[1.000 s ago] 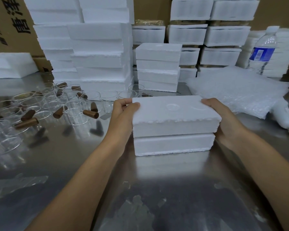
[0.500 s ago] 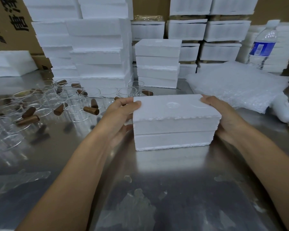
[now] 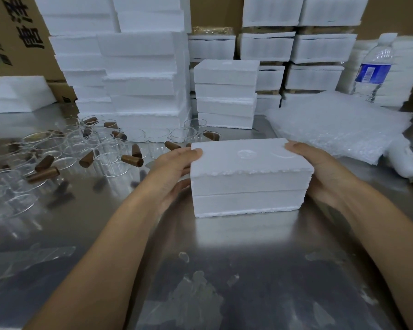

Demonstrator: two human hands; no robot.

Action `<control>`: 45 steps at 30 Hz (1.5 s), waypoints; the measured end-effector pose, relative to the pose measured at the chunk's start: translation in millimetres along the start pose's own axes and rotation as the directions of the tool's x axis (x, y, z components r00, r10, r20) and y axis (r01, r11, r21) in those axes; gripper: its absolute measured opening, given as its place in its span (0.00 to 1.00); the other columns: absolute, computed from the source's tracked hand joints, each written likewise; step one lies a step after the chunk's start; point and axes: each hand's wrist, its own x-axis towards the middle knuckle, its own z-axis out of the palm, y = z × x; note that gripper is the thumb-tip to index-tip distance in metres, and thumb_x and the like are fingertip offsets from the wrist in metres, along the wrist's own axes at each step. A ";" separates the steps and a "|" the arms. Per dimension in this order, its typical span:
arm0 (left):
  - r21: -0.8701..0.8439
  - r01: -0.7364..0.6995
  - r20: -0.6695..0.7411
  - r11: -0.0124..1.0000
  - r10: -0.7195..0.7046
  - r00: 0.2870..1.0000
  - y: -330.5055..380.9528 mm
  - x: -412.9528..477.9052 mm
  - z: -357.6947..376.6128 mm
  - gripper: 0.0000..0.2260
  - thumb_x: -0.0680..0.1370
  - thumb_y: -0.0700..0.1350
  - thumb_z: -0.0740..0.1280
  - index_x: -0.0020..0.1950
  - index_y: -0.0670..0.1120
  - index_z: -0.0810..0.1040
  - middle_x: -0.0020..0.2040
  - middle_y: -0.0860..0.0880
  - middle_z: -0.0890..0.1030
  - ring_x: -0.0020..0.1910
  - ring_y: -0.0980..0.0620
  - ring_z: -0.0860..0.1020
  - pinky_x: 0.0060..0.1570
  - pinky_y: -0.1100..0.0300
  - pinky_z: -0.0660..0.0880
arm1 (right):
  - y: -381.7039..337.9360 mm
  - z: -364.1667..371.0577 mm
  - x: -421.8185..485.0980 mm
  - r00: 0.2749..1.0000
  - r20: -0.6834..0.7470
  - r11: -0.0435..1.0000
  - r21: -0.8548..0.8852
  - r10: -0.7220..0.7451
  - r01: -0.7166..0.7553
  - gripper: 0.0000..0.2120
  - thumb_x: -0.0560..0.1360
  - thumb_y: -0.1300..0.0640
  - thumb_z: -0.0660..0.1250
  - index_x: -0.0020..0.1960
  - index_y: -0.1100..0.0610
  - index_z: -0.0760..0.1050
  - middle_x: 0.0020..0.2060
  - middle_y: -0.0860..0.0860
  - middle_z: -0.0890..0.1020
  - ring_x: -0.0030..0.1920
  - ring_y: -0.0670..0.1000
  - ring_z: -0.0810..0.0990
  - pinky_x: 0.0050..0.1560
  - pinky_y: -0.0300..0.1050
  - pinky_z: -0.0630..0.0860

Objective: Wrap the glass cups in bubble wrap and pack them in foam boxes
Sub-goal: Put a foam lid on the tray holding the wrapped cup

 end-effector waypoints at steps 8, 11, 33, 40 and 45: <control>0.044 -0.012 -0.054 0.999 0.014 0.998 -2.3 4.2 -0.1 0.04 0.78 0.44 0.65 0.44 0.47 0.77 0.34 0.55 0.82 0.39 0.55 0.79 0.36 0.65 0.73 | -7.1 3.4 -6.8 0.997 -0.065 0.996 -0.070 0.048 -0.053 0.15 0.77 0.53 0.63 0.58 0.60 0.77 0.52 0.57 0.81 0.48 0.55 0.76 0.51 0.46 0.69; 0.076 0.035 -0.127 0.997 -0.025 0.992 -2.9 4.9 2.8 0.05 0.78 0.47 0.65 0.45 0.47 0.78 0.41 0.51 0.83 0.46 0.52 0.79 0.46 0.59 0.75 | -15.8 -1.2 -12.4 0.991 0.036 0.976 -0.181 0.127 -0.118 0.28 0.63 0.44 0.72 0.57 0.59 0.78 0.47 0.58 0.78 0.45 0.56 0.72 0.47 0.49 0.66; -0.231 -0.039 -0.122 0.972 0.011 0.993 -13.7 -3.4 17.4 0.11 0.73 0.47 0.69 0.54 0.47 0.78 0.46 0.51 0.85 0.43 0.54 0.82 0.41 0.60 0.75 | -11.6 3.0 -16.1 0.984 0.098 0.988 -0.055 0.148 -0.143 0.28 0.51 0.52 0.75 0.50 0.57 0.79 0.49 0.56 0.84 0.47 0.56 0.77 0.54 0.51 0.66; -0.322 -0.152 -0.046 0.934 0.145 0.988 -12.8 -1.9 16.0 0.27 0.69 0.60 0.64 0.62 0.46 0.76 0.57 0.48 0.82 0.55 0.51 0.80 0.49 0.56 0.74 | -28.3 3.3 -28.3 0.991 0.128 0.990 0.125 0.049 -0.065 0.17 0.58 0.56 0.71 0.47 0.54 0.79 0.41 0.53 0.85 0.35 0.51 0.84 0.29 0.45 0.79; -0.179 -0.230 -0.180 0.956 0.198 0.963 -19.2 12.3 21.9 0.15 0.82 0.50 0.52 0.57 0.45 0.75 0.48 0.48 0.81 0.46 0.53 0.79 0.44 0.61 0.77 | -60.5 4.3 -36.6 0.994 0.055 0.974 0.213 -0.094 0.081 0.10 0.58 0.55 0.68 0.40 0.52 0.77 0.34 0.49 0.84 0.31 0.49 0.83 0.31 0.50 0.80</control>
